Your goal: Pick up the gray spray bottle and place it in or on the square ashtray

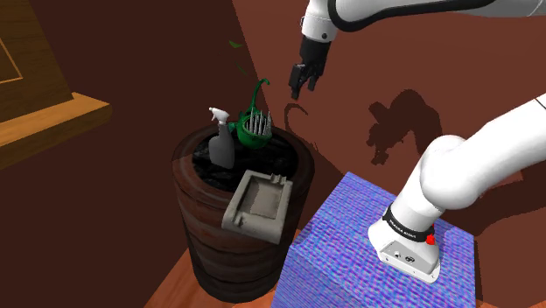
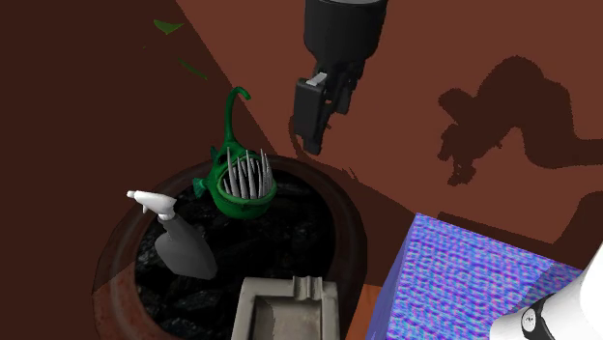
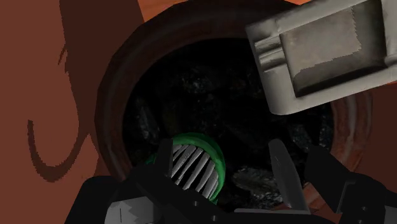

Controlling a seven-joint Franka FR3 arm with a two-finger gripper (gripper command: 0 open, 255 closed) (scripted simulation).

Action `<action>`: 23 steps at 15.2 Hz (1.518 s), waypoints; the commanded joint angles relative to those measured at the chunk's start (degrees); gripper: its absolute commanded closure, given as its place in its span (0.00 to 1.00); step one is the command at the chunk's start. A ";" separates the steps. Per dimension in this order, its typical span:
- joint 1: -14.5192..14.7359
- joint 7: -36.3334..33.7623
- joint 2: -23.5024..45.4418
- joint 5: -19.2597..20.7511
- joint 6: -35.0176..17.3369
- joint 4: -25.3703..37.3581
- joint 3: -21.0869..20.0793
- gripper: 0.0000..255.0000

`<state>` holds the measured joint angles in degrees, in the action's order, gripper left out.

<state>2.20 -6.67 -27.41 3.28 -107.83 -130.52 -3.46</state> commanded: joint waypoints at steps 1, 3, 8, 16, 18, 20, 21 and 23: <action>0.59 -0.60 4.60 -0.86 -2.00 2.39 -0.66 0.00; 1.07 -0.85 8.79 -1.56 -3.52 4.87 -1.11 0.00; 2.20 -1.35 19.29 -3.07 -6.31 12.18 -2.24 0.00; 4.07 -2.03 36.39 -4.60 -7.58 27.50 -4.06 0.00; 4.48 -2.17 39.73 -4.76 -7.35 31.00 -4.38 0.00; 4.53 -2.20 40.20 -4.70 -8.74 30.07 -4.38 0.00; 4.56 -2.22 40.44 -4.67 -9.43 29.63 -4.39 0.00; 4.62 -2.26 40.97 -4.60 -10.80 28.79 -4.39 0.00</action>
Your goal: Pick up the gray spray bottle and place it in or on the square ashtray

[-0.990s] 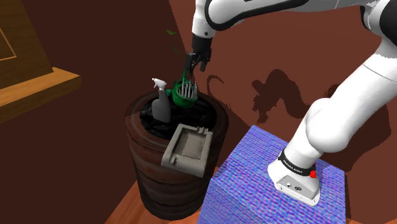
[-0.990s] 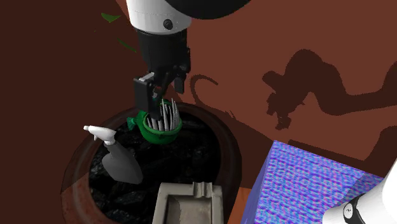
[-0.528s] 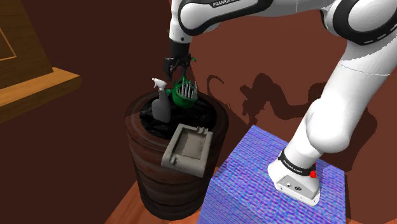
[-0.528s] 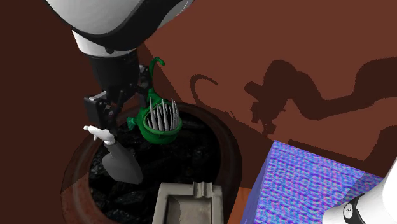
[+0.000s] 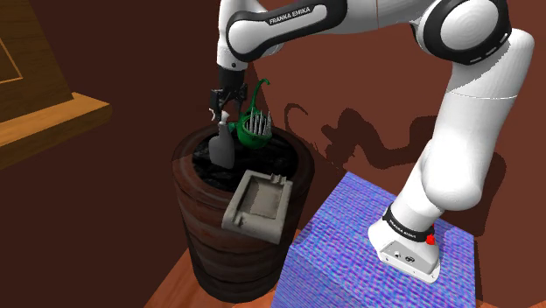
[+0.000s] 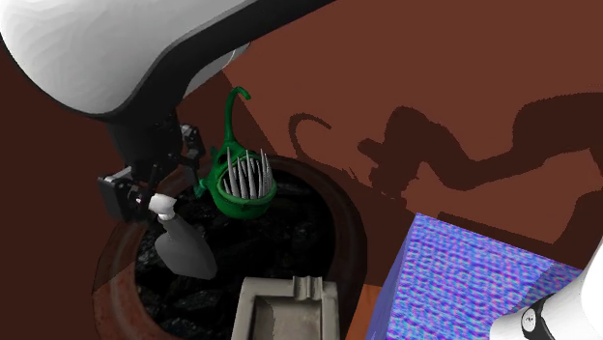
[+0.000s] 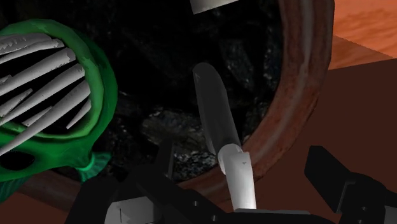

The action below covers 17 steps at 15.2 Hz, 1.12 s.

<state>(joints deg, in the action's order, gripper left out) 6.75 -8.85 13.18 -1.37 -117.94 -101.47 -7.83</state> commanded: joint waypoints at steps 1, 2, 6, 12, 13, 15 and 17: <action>0.10 -0.10 0.66 0.08 -1.36 -0.66 -0.02 0.00; 0.13 -0.13 0.95 0.12 -2.03 -1.05 -0.02 0.00; 0.14 -0.14 1.12 0.14 -2.42 -1.27 -0.02 0.00; 0.14 -0.14 1.12 0.14 -2.41 -1.26 -0.02 1.00; 0.14 -0.14 1.12 0.14 -2.41 -1.26 -0.02 1.00; 0.14 -0.14 1.12 0.14 -2.41 -1.26 -0.02 1.00; 0.14 -0.14 1.12 0.14 -2.41 -1.27 -0.02 1.00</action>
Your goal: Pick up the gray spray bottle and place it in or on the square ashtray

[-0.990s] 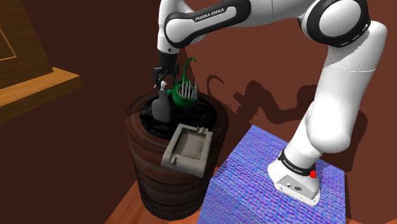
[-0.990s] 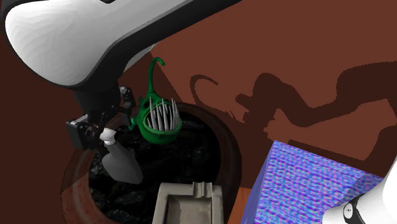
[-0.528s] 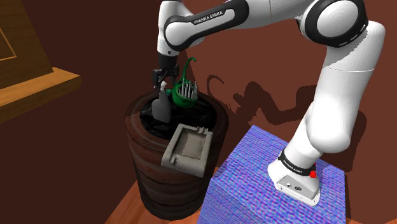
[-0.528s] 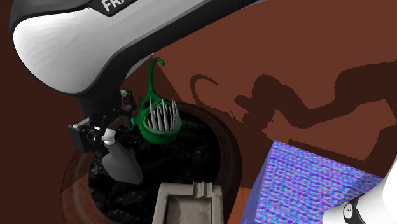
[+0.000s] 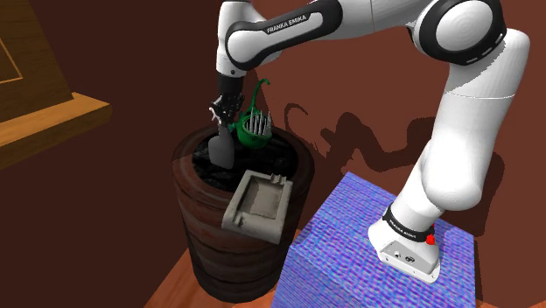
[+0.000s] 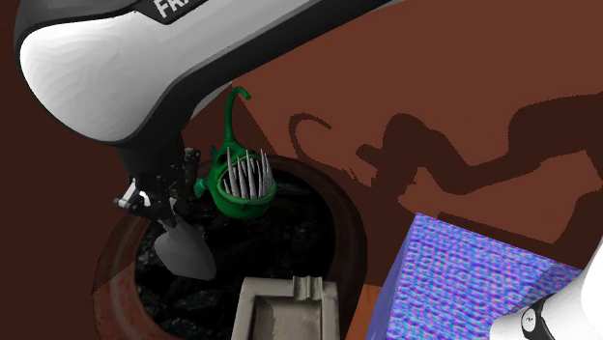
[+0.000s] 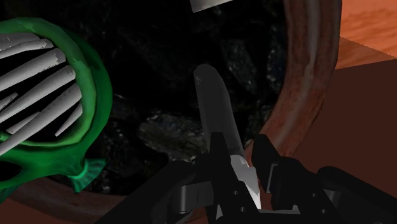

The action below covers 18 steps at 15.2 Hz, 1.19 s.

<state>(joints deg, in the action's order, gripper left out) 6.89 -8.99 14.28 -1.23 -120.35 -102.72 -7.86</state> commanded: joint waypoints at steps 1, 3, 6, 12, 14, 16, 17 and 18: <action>0.00 0.00 0.01 0.00 0.00 -0.01 0.00 1.00; 0.00 0.00 0.02 0.00 -0.01 -0.01 0.00 1.00; -0.03 -0.03 -0.67 -0.07 2.09 1.40 -0.02 1.00; -0.06 -0.12 -1.74 -0.17 6.37 4.62 -0.06 1.00; -0.06 -0.16 -2.01 -0.19 7.82 5.82 -0.07 1.00; -0.06 -0.21 -2.22 -0.20 9.29 7.07 -0.07 1.00; -0.06 -0.23 -2.31 -0.21 10.03 7.72 -0.08 1.00; -0.06 -0.25 -2.39 -0.21 10.78 8.39 -0.08 1.00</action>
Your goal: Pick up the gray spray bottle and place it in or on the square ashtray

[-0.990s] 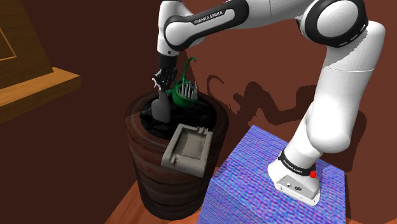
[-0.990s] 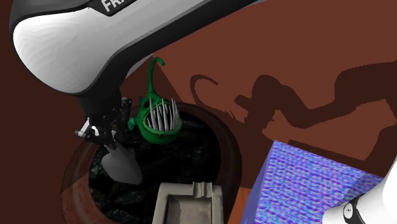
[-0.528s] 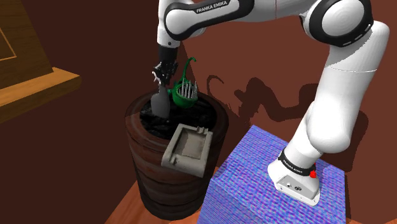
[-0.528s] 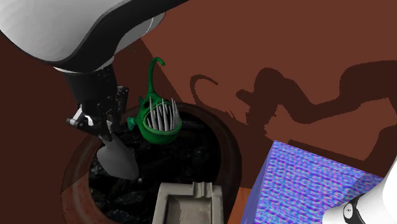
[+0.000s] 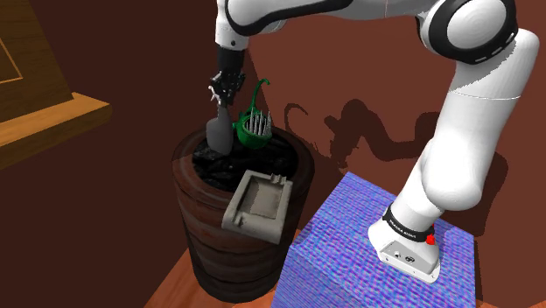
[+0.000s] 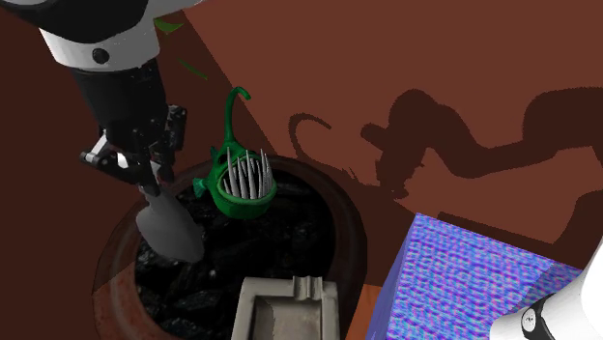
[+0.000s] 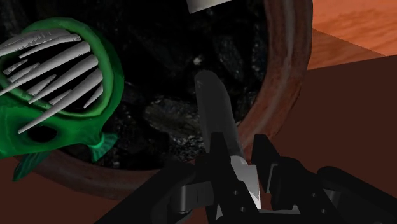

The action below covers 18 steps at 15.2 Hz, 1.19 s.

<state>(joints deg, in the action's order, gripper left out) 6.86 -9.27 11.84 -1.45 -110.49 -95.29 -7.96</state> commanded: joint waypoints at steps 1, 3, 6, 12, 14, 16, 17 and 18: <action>-0.03 0.00 -0.01 0.01 1.66 1.64 0.02 1.00; -0.02 -0.05 -0.09 0.01 3.17 3.06 0.01 1.00; 0.00 -0.14 -0.13 0.03 5.47 5.33 0.00 1.00; 0.65 -1.58 -8.54 -1.00 6.95 -1.46 -0.78 1.00; 1.03 -2.31 -12.55 -1.58 7.39 -4.94 -1.19 1.00; 1.46 -3.07 -16.44 -2.18 8.08 -8.05 -1.61 1.00; 1.69 -3.47 -18.34 -2.49 8.51 -9.47 -1.83 1.00; 1.94 -3.88 -20.22 -2.81 9.00 -10.81 -2.04 1.00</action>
<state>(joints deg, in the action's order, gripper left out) 8.52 -12.62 -6.66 -3.98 -102.12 -105.07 -9.74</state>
